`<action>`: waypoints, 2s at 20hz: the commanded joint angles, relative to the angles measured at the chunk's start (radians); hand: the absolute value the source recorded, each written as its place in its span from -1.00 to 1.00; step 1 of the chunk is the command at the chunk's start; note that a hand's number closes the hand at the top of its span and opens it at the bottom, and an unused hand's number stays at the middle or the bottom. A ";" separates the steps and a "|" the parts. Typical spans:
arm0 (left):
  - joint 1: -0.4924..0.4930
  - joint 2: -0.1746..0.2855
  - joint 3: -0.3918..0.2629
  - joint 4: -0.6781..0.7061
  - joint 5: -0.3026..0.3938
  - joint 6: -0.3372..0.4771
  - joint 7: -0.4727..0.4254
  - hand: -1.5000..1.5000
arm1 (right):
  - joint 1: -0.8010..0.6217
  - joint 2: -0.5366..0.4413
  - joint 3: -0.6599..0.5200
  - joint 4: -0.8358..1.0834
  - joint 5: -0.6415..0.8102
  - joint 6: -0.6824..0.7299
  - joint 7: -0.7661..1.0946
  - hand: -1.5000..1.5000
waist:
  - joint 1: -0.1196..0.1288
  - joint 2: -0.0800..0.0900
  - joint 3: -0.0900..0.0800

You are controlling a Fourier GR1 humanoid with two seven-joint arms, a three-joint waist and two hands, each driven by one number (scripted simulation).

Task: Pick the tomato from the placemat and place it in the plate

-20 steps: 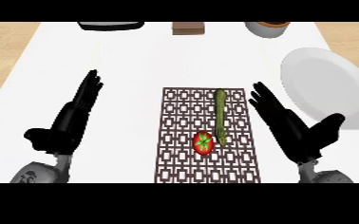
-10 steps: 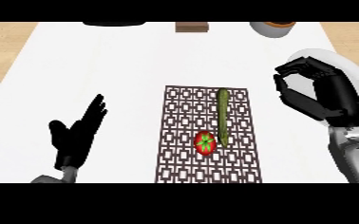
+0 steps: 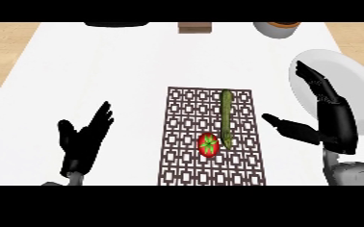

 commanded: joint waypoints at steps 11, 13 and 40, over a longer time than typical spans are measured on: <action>0.002 -0.028 0.011 0.005 -0.025 -0.001 0.008 0.00 | -0.067 -0.213 0.306 -0.295 0.322 0.237 0.620 -1.00 | 0.007 -0.004 -0.002; -0.045 -0.012 0.048 0.029 0.009 -0.049 0.042 0.00 | -0.119 -0.223 0.284 -0.287 0.317 0.304 0.712 -1.00 | 0.005 -0.001 -0.002; -0.041 -0.132 0.164 0.154 -0.153 -0.139 -0.032 0.00 | -0.039 0.224 0.472 -0.091 0.819 0.399 0.873 -1.00 | 0.000 0.000 0.000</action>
